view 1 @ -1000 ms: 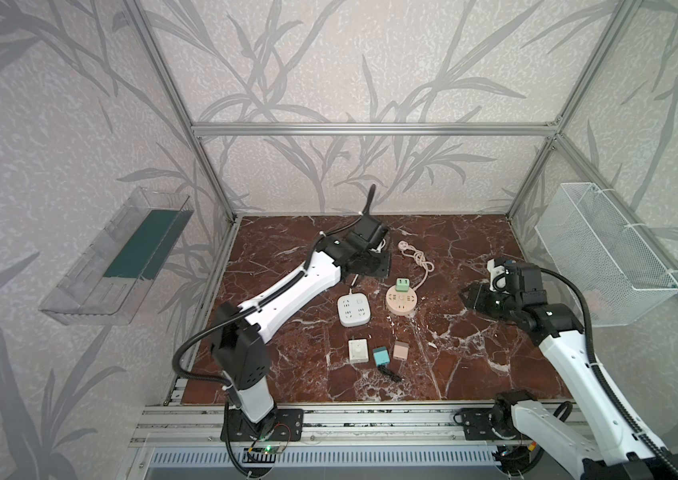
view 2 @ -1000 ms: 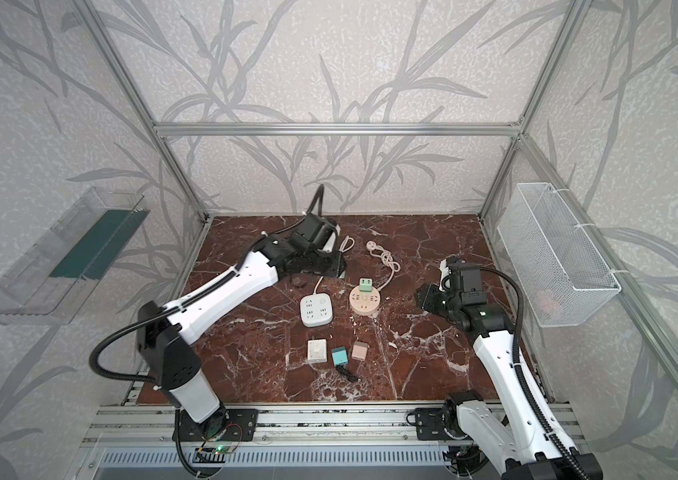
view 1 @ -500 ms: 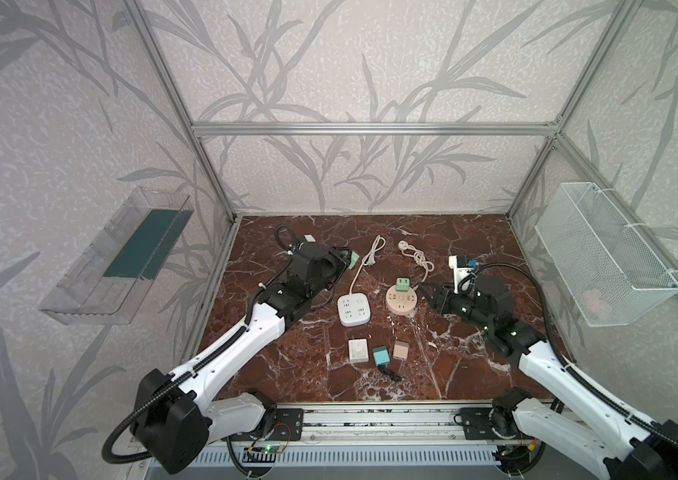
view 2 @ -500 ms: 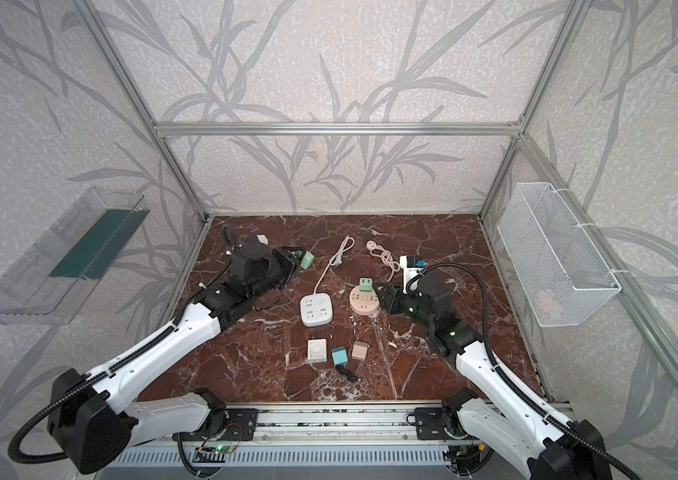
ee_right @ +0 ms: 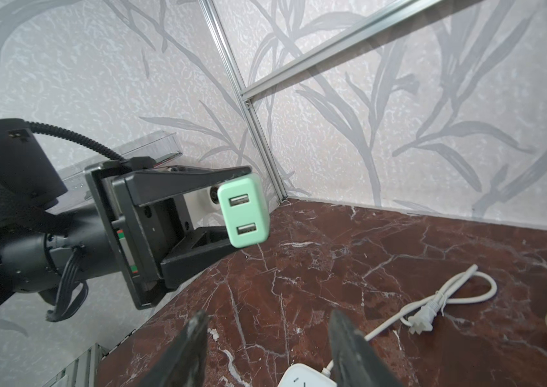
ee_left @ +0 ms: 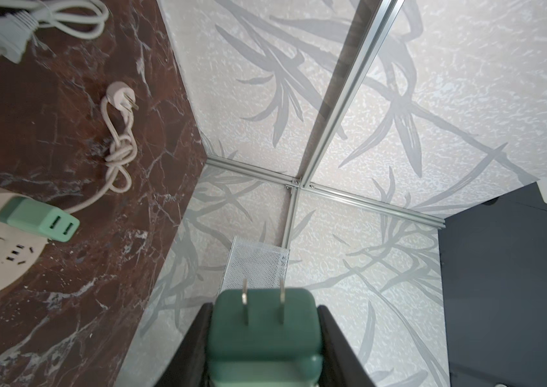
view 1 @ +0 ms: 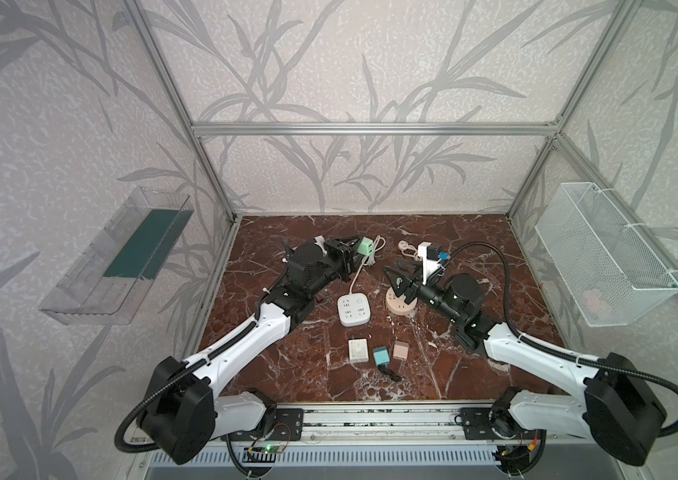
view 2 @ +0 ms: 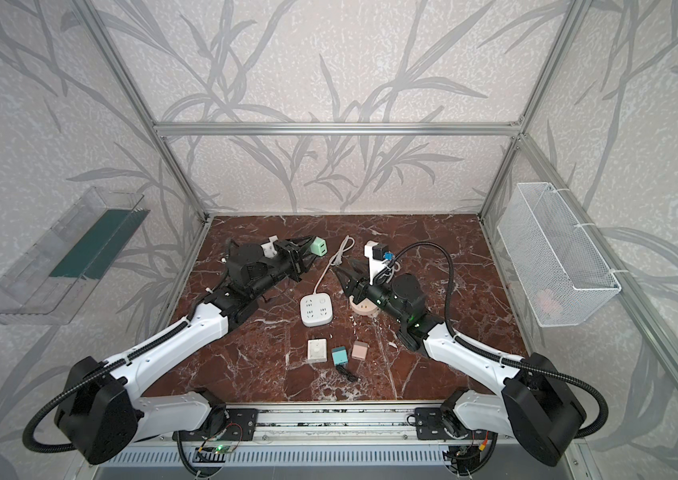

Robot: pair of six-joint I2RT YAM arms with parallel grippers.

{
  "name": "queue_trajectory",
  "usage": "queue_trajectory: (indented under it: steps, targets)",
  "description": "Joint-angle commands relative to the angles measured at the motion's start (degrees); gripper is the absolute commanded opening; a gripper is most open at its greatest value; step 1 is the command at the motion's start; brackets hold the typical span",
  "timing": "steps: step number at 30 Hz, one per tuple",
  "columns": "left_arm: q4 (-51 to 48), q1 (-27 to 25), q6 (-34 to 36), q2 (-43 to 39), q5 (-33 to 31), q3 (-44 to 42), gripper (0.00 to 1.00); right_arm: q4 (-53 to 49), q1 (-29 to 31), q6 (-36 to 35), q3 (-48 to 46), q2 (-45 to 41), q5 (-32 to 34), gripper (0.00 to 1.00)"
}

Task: Insert the plug
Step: 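Bring right gripper around the adapter held up by left gripper, then close right gripper on the adapter while left gripper releases it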

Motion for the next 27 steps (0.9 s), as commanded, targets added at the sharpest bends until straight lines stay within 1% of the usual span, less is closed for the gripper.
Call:
queue_trajectory:
  steps: [1,3,6,10,15,18,21,25,27]
  targets:
    - [9.38,-0.35,-3.88,1.52,6.85,0.10,0.00,2.17,1.43,-6.99,4.19,-0.48,0.73,0.58]
    - [10.26,-0.42,-3.71,2.12,8.11,0.23,0.00,-1.21,2.29,-10.11,5.71,-1.39,1.91,0.57]
    - [12.74,-0.68,-4.13,2.93,8.98,0.05,0.00,-5.55,2.83,-12.73,7.18,-2.54,3.00,0.57]
    - [13.83,-1.40,-3.86,4.24,10.83,1.58,0.00,-8.85,3.57,-14.95,8.53,-3.01,7.78,0.56]
    - [14.61,-2.21,-3.57,5.38,11.98,2.95,0.00,-10.59,3.69,-16.31,10.36,-1.98,11.00,0.56]
    - [14.97,-2.37,-3.90,5.65,12.18,3.14,0.00,-10.58,3.65,-17.12,11.00,-1.03,11.16,0.56]
    - [15.57,-2.42,-4.11,5.87,12.17,3.15,0.00,-11.36,3.65,-17.53,11.91,0.19,12.66,0.55]
    - [16.21,-2.43,-4.26,6.35,12.94,3.75,0.00,-10.82,3.65,-17.73,12.39,1.73,12.98,0.53]
    - [16.57,-2.47,-4.36,6.57,13.22,3.97,0.00,-10.12,3.64,-17.62,12.45,2.20,13.20,0.49]
